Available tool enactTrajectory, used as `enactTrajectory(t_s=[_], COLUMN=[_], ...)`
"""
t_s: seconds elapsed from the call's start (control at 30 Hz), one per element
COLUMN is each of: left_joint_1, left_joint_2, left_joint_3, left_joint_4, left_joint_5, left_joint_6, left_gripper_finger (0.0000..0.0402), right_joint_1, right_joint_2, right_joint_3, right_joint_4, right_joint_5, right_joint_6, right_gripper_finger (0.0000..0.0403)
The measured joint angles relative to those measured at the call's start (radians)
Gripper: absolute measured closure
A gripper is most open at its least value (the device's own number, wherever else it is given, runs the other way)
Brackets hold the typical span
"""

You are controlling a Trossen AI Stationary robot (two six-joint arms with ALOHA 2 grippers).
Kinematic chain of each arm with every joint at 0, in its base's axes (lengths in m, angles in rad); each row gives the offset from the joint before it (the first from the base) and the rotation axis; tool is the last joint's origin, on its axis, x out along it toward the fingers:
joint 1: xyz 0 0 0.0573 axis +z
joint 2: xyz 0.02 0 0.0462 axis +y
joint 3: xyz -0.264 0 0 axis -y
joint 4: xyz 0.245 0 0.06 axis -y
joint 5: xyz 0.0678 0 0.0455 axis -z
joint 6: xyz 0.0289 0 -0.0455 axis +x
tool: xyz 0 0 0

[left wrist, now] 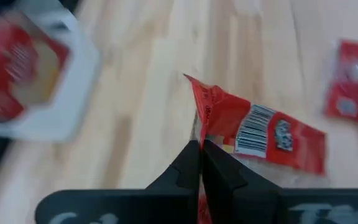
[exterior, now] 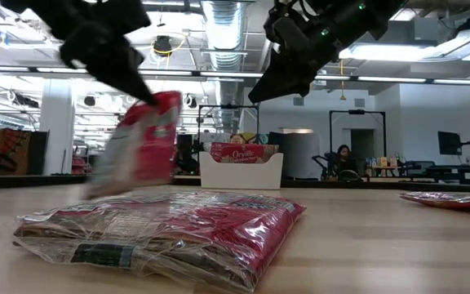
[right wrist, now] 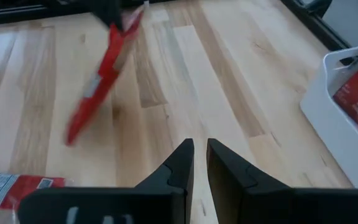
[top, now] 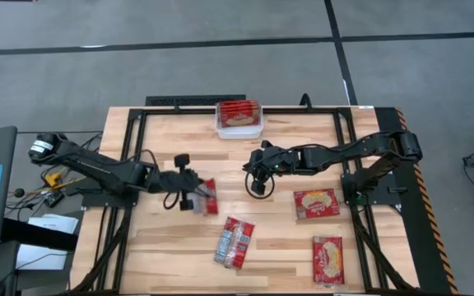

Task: Sort popcorn bags into baskets
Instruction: Put the red popcorn bag into the white bin

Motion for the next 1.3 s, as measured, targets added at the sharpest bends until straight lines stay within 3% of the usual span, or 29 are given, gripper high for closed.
enactTrajectory(t_s=[0.17, 0.27, 0.33, 0.5, 0.7, 0.93, 1.1, 1.3], left_joint_1=[0.064, 0.109, 0.146, 0.267, 0.403, 0.442, 0.411, 0.345], left_joint_2=[-0.001, -0.001, -0.002, 0.042, 0.192, 0.368, 0.398, 0.341], left_joint_3=[0.001, 0.001, 0.002, 0.003, 0.015, 0.14, 0.177, 0.177], left_joint_4=[0.161, 0.185, 0.181, 0.205, 0.34, 0.309, 0.202, 0.03], left_joint_5=[0.066, 0.194, 0.304, 0.603, 0.748, 0.686, 0.611, 0.48], left_joint_6=[0.153, 0.212, 0.275, 0.453, 0.604, 0.523, 0.527, 0.509], left_gripper_finger=[0.0401, 0.0401, 0.0401, 0.0401, 0.0401, 0.0376, 0.0302, 0.0194], right_joint_1=[-0.005, 0.008, 0.023, 0.03, 0.007, 0.025, 0.042, 0.041], right_joint_2=[0.0, -0.056, -0.116, -0.183, -0.103, 0.062, 0.102, 0.1], right_joint_3=[0.0, -0.004, 0.002, -0.002, -0.002, 0.002, 0.003, 0.003], right_joint_4=[0.002, 0.01, 0.012, -0.119, -0.141, -0.14, -0.13, -0.116], right_joint_5=[-0.02, -0.214, -0.281, -0.179, -0.21, -0.14, -0.021, -0.026], right_joint_6=[0.002, -0.069, -0.153, -0.421, -0.511, -0.712, -0.757, -0.715], right_gripper_finger=[0.0329, 0.0317, 0.0307, 0.0292, 0.0281, 0.026, 0.025, 0.0239])
